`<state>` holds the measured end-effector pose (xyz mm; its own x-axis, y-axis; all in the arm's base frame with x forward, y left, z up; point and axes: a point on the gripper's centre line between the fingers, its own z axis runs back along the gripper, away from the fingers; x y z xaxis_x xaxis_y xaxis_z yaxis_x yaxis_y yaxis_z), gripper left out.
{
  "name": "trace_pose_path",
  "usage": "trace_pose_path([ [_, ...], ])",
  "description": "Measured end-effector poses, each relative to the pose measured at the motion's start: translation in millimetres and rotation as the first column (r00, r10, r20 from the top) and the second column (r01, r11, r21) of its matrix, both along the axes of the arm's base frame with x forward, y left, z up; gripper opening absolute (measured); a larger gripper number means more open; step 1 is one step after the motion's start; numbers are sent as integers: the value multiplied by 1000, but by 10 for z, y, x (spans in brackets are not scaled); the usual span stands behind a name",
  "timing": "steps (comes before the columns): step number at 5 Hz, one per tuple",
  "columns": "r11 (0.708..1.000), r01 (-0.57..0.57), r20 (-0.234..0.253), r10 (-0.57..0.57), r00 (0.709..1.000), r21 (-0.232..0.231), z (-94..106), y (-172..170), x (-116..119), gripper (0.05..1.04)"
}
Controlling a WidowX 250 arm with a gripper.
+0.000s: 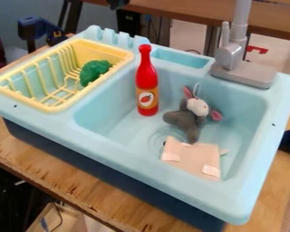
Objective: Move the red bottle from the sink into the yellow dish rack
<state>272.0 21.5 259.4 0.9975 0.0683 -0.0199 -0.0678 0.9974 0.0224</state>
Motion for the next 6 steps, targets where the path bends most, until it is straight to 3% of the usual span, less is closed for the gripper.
trace_pose_path([
  [2,998,55,-50,-55,997,6,-168,-126,168,1001],
  [4,981,191,-44,-189,981,26,-387,-284,402,1001],
  [5,975,221,-59,-219,974,22,-468,-291,538,1001],
  [6,975,220,-44,-219,975,24,-469,-282,664,1001],
])
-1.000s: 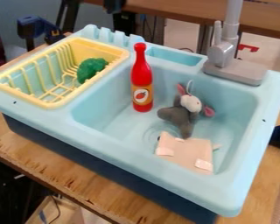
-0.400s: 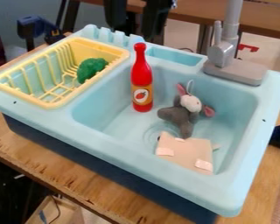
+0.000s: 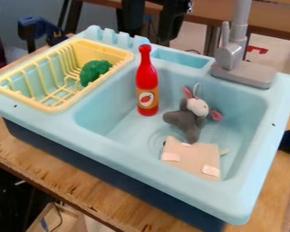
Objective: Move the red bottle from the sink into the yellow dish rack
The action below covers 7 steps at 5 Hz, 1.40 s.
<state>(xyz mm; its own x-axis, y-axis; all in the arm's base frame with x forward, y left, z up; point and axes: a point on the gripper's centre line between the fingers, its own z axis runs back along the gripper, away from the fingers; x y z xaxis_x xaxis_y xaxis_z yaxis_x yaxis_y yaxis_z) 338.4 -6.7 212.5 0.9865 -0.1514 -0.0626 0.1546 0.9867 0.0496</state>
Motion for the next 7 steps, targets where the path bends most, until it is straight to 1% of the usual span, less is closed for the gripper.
trace_pose_path([
  [1,1000,-7,-22,7,1000,9,-95,7,99,1001],
  [2,1000,-19,-47,19,999,13,-166,47,151,1001],
  [3,1000,-27,-70,26,997,-4,-249,113,171,1001],
  [4,1000,-31,-73,31,997,-1,-277,129,184,1001],
  [5,999,-46,-88,43,995,-28,-344,182,199,947],
  [7,997,-46,-119,39,992,-56,-467,199,149,381],
])
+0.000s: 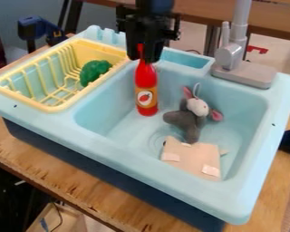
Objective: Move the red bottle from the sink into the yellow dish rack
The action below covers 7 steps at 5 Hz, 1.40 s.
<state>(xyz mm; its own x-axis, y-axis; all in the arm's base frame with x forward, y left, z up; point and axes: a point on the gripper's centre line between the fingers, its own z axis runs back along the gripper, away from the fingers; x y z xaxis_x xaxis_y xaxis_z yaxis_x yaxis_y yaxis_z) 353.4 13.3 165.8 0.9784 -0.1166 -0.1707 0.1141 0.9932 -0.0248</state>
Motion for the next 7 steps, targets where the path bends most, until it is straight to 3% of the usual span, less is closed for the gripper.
trace_pose_path([
  [1,1000,7,-7,-7,1000,-15,-7,-23,-42,333],
  [2,998,-5,17,6,1000,-55,150,9,-110,332],
  [3,998,-25,79,30,996,-60,587,69,-234,333],
  [4,993,-108,108,113,988,-53,869,230,-319,332],
  [6,964,-265,196,261,945,-6,1151,675,-265,332],
  [7,943,-330,154,319,935,49,1032,835,-169,332],
])
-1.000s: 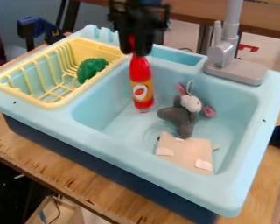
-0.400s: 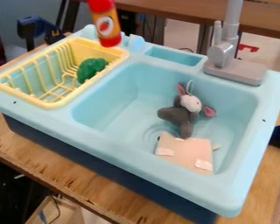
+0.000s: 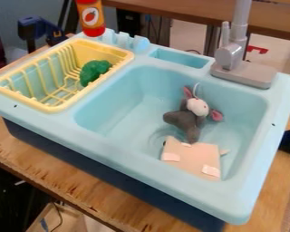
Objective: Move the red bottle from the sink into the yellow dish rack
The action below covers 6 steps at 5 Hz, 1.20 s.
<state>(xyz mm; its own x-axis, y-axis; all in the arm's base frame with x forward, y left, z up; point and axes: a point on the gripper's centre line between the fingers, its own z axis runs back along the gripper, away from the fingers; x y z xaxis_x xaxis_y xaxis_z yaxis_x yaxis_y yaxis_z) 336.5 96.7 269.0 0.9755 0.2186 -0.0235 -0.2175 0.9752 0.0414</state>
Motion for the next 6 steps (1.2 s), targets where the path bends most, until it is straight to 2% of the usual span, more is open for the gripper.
trace_pose_path([
  [1,997,-45,-24,46,999,55,-70,105,36,332],
  [2,993,-75,-86,83,993,86,-223,182,80,332],
  [3,992,-90,-110,100,989,90,-313,209,122,333],
  [4,991,-112,-137,121,983,74,-432,319,128,333],
  [6,990,-138,-155,140,978,29,-556,414,187,332],
])
